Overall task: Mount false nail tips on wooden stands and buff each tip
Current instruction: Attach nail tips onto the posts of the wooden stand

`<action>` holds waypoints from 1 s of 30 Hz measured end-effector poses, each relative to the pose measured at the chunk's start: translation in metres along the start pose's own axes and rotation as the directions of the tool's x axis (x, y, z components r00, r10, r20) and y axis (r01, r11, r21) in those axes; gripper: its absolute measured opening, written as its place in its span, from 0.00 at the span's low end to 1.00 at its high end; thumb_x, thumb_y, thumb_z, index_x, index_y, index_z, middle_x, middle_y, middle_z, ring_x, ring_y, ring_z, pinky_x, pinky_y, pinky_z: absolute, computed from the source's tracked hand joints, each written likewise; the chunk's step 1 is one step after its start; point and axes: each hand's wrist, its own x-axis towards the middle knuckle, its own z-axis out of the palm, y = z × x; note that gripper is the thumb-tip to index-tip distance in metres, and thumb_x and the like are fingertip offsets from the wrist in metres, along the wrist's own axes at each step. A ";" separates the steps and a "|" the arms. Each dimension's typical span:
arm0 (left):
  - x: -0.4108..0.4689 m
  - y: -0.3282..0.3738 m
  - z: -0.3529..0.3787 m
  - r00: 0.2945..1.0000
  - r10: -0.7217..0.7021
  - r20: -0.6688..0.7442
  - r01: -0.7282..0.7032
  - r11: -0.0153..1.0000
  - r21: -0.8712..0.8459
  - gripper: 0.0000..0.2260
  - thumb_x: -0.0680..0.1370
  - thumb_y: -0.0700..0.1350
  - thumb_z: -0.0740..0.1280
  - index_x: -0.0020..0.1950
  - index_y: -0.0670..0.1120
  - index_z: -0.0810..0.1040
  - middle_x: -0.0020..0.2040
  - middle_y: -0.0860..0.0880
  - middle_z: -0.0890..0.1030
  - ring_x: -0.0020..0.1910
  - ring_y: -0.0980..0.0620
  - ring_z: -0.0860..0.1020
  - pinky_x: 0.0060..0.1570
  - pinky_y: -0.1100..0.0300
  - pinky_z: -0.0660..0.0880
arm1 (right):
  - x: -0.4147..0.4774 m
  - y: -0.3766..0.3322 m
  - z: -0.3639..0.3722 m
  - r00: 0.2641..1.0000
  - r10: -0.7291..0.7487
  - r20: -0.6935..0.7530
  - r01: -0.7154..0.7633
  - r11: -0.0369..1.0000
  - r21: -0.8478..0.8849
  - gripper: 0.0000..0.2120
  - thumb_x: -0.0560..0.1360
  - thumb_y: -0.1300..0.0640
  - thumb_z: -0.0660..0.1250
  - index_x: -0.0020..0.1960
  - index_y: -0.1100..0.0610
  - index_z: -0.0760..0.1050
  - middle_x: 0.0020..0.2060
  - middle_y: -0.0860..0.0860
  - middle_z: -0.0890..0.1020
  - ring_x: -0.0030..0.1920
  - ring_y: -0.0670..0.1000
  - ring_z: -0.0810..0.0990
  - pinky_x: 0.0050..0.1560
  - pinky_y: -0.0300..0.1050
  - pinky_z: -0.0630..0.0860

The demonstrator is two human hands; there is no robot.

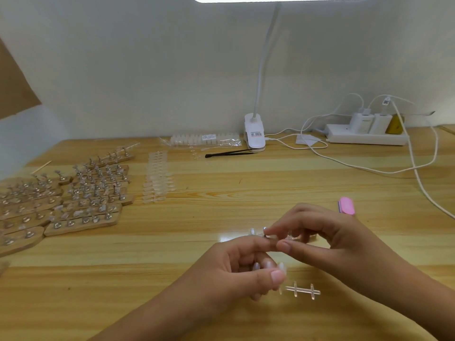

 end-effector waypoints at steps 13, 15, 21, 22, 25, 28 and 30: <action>-0.003 -0.003 0.002 0.982 -0.082 0.170 0.042 0.973 0.226 0.09 0.75 0.49 0.73 0.55 0.53 0.82 0.42 0.57 0.79 0.41 0.58 0.74 0.48 0.64 0.72 | 0.019 0.030 0.012 0.952 -0.291 -0.098 0.198 0.826 -0.527 0.14 0.74 0.46 0.66 0.50 0.53 0.84 0.44 0.46 0.80 0.49 0.48 0.74 0.50 0.38 0.71; -0.003 -0.004 0.001 0.979 -0.087 0.182 0.042 0.970 0.241 0.09 0.75 0.50 0.73 0.55 0.53 0.82 0.42 0.57 0.79 0.41 0.59 0.74 0.48 0.63 0.72 | 0.021 0.033 0.016 0.948 -0.310 -0.075 0.219 0.803 -0.554 0.13 0.74 0.47 0.66 0.50 0.54 0.84 0.44 0.47 0.80 0.50 0.48 0.74 0.49 0.42 0.72; -0.003 -0.005 0.000 0.979 -0.089 0.183 0.045 0.971 0.233 0.09 0.76 0.48 0.73 0.55 0.53 0.82 0.42 0.57 0.79 0.41 0.60 0.75 0.47 0.66 0.74 | 0.022 0.036 0.018 0.943 -0.325 -0.075 0.225 0.785 -0.577 0.14 0.74 0.47 0.66 0.49 0.55 0.84 0.44 0.48 0.81 0.49 0.49 0.75 0.49 0.44 0.73; -0.003 -0.005 0.000 0.979 -0.090 0.184 0.045 0.971 0.237 0.09 0.76 0.48 0.73 0.56 0.53 0.82 0.42 0.57 0.80 0.42 0.60 0.75 0.48 0.65 0.74 | 0.022 0.036 0.018 0.943 -0.323 -0.074 0.223 0.785 -0.578 0.14 0.75 0.47 0.66 0.49 0.55 0.84 0.44 0.48 0.81 0.49 0.49 0.75 0.49 0.44 0.73; -0.003 -0.006 0.000 0.978 -0.091 0.188 0.041 0.967 0.252 0.09 0.76 0.49 0.72 0.56 0.54 0.82 0.42 0.58 0.80 0.41 0.60 0.75 0.47 0.66 0.74 | 0.022 0.037 0.018 0.946 -0.318 -0.062 0.227 0.788 -0.572 0.14 0.75 0.47 0.66 0.49 0.55 0.85 0.43 0.48 0.81 0.48 0.49 0.76 0.49 0.47 0.74; -0.002 -0.005 -0.001 0.978 -0.091 0.186 0.041 0.966 0.256 0.10 0.75 0.51 0.72 0.56 0.55 0.82 0.42 0.58 0.79 0.41 0.60 0.75 0.46 0.67 0.74 | 0.022 0.039 0.018 0.945 -0.321 -0.056 0.232 0.786 -0.574 0.13 0.74 0.46 0.68 0.46 0.55 0.84 0.42 0.47 0.81 0.49 0.49 0.77 0.49 0.52 0.76; -0.001 -0.006 -0.001 0.978 -0.091 0.186 0.041 0.967 0.253 0.10 0.75 0.51 0.72 0.56 0.56 0.82 0.42 0.58 0.79 0.41 0.59 0.75 0.47 0.65 0.74 | 0.023 0.040 0.019 0.943 -0.326 -0.062 0.233 0.785 -0.574 0.11 0.72 0.48 0.71 0.45 0.55 0.84 0.42 0.47 0.82 0.51 0.50 0.78 0.50 0.55 0.76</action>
